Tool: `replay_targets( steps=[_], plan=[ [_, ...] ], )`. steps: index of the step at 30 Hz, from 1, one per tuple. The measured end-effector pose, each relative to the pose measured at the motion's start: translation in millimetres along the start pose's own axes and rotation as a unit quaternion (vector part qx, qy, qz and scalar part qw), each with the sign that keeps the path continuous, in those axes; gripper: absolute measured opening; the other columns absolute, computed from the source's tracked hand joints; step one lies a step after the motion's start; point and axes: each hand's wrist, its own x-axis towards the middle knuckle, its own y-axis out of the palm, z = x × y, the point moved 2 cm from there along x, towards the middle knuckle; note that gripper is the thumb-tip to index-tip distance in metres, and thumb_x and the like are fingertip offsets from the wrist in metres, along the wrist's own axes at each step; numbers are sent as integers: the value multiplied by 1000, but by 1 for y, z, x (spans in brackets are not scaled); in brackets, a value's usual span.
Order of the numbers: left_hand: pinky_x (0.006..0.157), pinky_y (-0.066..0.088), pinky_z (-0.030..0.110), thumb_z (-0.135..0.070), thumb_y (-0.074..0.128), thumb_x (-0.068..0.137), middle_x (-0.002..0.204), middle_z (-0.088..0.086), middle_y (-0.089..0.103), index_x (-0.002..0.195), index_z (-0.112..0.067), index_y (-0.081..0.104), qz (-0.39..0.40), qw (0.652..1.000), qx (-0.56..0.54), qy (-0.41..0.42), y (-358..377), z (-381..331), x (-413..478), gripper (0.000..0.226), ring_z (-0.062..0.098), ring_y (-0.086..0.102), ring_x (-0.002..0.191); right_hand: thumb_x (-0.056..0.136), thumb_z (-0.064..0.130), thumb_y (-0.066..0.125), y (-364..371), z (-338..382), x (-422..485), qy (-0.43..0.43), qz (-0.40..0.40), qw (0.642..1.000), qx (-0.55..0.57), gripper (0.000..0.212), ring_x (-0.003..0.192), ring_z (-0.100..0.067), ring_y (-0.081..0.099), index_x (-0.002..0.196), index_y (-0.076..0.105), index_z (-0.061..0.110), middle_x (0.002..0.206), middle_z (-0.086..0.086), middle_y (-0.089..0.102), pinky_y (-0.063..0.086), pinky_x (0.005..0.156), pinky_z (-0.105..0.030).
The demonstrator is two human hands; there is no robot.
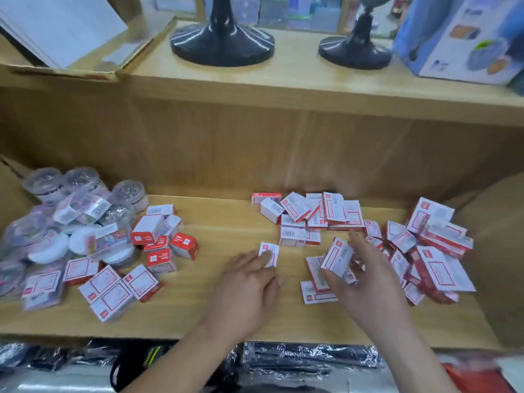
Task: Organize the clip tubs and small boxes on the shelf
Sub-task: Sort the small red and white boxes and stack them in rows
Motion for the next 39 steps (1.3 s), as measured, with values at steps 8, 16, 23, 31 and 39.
replay_targets(
  steps=[8, 16, 23, 31, 39],
  plan=[
    [84, 49, 38, -35, 73, 78, 116, -7, 65, 120, -24, 69, -59, 996, 4, -61, 8, -14, -2, 44, 24, 60, 100, 67, 42, 88, -31, -37, -18, 58, -8, 998, 4, 84, 118, -17, 55, 141, 50, 32, 127, 8, 57, 54, 93, -45],
    [84, 50, 37, -37, 66, 79, 99, -13, 65, 111, -24, 73, -101, 982, -122, -103, 1, -47, 6, 35, 16, 59, 92, 70, 21, 91, -48, -45, -27, 59, 26, 994, 86, 68, 97, 18, 52, 123, 52, 38, 110, 18, 55, 43, 70, -2],
    [82, 55, 34, -42, 72, 83, 102, -14, 63, 112, -24, 72, -65, 981, -177, -50, 30, -124, 34, 34, 11, 59, 99, 69, 44, 88, -93, -77, -14, 67, -34, 997, 20, 56, 92, -4, 61, 118, 69, 26, 113, 12, 62, 52, 75, -23],
    [82, 53, 35, -52, 65, 86, 105, -6, 66, 112, -23, 70, -67, 988, -140, -10, 61, -186, 89, 39, 19, 60, 102, 71, 50, 85, -123, -116, 12, 95, -79, 991, -48, 56, 108, -19, 60, 115, 72, 19, 114, 4, 63, 45, 85, -27],
    [88, 55, 38, -37, 69, 91, 117, -3, 66, 115, -18, 70, -47, 986, -159, -6, 88, -196, 102, 31, 19, 62, 109, 76, 40, 85, -133, -108, 14, 20, -148, 987, -64, 37, 106, -22, 63, 105, 75, 20, 115, 4, 60, 55, 78, -37]
  ],
)
